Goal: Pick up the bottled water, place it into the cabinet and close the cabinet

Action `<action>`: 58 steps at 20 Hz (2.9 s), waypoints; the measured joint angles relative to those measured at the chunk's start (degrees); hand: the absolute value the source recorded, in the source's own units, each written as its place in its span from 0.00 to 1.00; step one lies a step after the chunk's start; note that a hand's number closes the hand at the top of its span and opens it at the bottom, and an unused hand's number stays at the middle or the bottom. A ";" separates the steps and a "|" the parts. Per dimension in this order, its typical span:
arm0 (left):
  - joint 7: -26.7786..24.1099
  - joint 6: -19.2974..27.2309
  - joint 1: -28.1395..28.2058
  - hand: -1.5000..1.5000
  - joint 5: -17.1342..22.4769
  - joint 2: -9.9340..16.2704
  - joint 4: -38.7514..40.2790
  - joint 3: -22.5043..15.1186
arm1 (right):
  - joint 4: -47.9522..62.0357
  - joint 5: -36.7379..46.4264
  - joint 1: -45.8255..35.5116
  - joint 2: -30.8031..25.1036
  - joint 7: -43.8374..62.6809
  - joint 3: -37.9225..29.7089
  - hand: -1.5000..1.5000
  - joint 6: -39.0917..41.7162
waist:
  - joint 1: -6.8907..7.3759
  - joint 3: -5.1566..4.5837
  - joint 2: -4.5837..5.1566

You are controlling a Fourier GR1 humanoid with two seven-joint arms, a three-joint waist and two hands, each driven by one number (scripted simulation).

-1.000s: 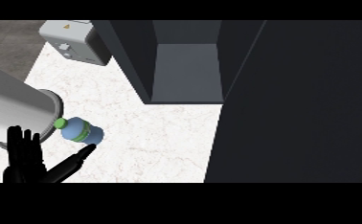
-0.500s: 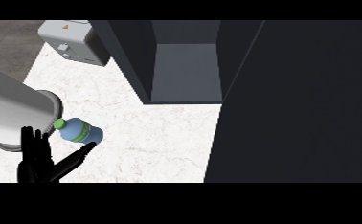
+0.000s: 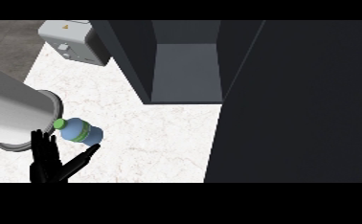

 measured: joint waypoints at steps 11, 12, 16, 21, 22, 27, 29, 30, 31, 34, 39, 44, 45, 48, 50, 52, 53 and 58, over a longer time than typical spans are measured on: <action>-11.72 -3.12 -9.39 0.00 2.96 1.54 16.63 4.90 | 1.58 0.64 -0.42 -1.03 -1.40 2.36 0.00 -2.29 | -0.17 -0.02 0.03; -12.85 -3.49 -9.98 1.00 3.12 1.61 17.67 5.13 | 1.73 0.73 -1.15 -0.77 -0.83 2.50 0.00 -2.64 | -0.15 -0.02 0.04; -14.66 -5.54 -13.40 1.00 4.15 2.99 21.82 6.02 | 1.93 0.98 -1.43 -1.53 -1.01 2.84 0.00 -3.35 | -0.28 -0.02 0.04; -16.70 -6.70 -16.58 1.00 2.61 4.17 25.24 4.43 | 1.74 0.65 -1.47 -2.90 -1.18 1.48 0.00 -3.05 | -0.38 -0.01 0.03; -17.96 -5.54 -16.61 1.00 1.16 4.57 25.69 3.69 | 1.80 0.64 -1.61 -2.84 -1.20 1.80 0.00 -3.32 | -0.50 -0.01 0.01; -21.55 0.90 -19.22 1.00 -3.78 4.65 27.03 1.03 | 1.83 0.32 -1.46 -3.96 -1.94 0.94 0.00 -3.39 | -0.48 0.06 -0.03; -21.76 0.63 -20.45 1.00 -6.49 4.17 27.11 -1.99 | 1.96 0.16 -2.02 -4.04 -2.00 0.89 0.00 -3.40 | -0.62 0.05 -0.05; -21.70 -0.36 -20.99 1.00 -7.93 4.33 27.24 -3.72 | 1.93 0.10 -1.93 -4.11 -2.17 1.29 0.00 -3.51 | -0.91 0.03 -0.11; -21.93 -1.41 -21.32 1.00 -9.56 3.70 27.26 -5.89 | 2.02 0.00 -1.87 -4.19 -2.50 1.26 0.00 -3.55 | -1.11 0.04 -0.13; -22.00 -5.60 -22.42 1.00 -12.68 3.88 27.91 -10.21 | 2.02 -0.15 -1.22 -4.53 -3.60 1.71 0.00 -3.64 | -1.30 0.05 -0.06; -20.07 -10.36 -23.74 1.00 -13.90 1.06 24.01 -15.02 | 1.75 -0.01 -1.05 -4.16 -2.87 2.61 0.00 -4.96 | -0.38 0.14 -0.26; -14.19 -11.63 -24.43 1.00 -10.40 -1.17 17.49 -20.28 | 1.76 -0.06 -0.64 -4.92 -2.70 2.25 0.00 -5.60 | -0.03 0.08 -0.25; -12.16 -11.86 -24.69 1.00 -9.39 -1.39 15.46 -21.14 | 1.65 -0.06 -0.38 -5.12 -3.05 2.18 0.00 -5.59 | 0.04 0.09 -0.27; -7.37 -9.70 -24.50 1.00 -5.22 -1.79 10.05 -26.05 | 1.39 -0.08 1.42 -5.74 -5.05 2.69 0.00 -5.78 | -0.02 0.09 -0.27; -4.64 -7.14 -23.53 1.00 -3.52 -1.94 5.70 -29.62 | 1.06 -0.26 1.47 -6.26 -4.74 1.73 0.00 -5.51 | 0.06 0.09 -0.24; -1.16 -4.61 -23.63 1.00 -2.45 -2.03 2.13 -31.67 | 0.92 -0.33 1.64 -6.16 -4.90 1.84 0.00 -5.55 | 0.11 0.09 -0.19; 0.09 -3.43 -24.37 1.00 -1.63 -2.06 1.38 -32.65 | 0.68 -0.26 2.00 -6.28 -4.85 2.13 0.00 -5.78 | -0.01 0.08 -0.17; 5.68 3.01 -28.45 1.00 0.47 -2.14 -2.05 -36.19 | 0.56 -0.37 2.99 -6.24 -6.05 3.24 0.00 -6.50 | -0.20 0.07 -0.09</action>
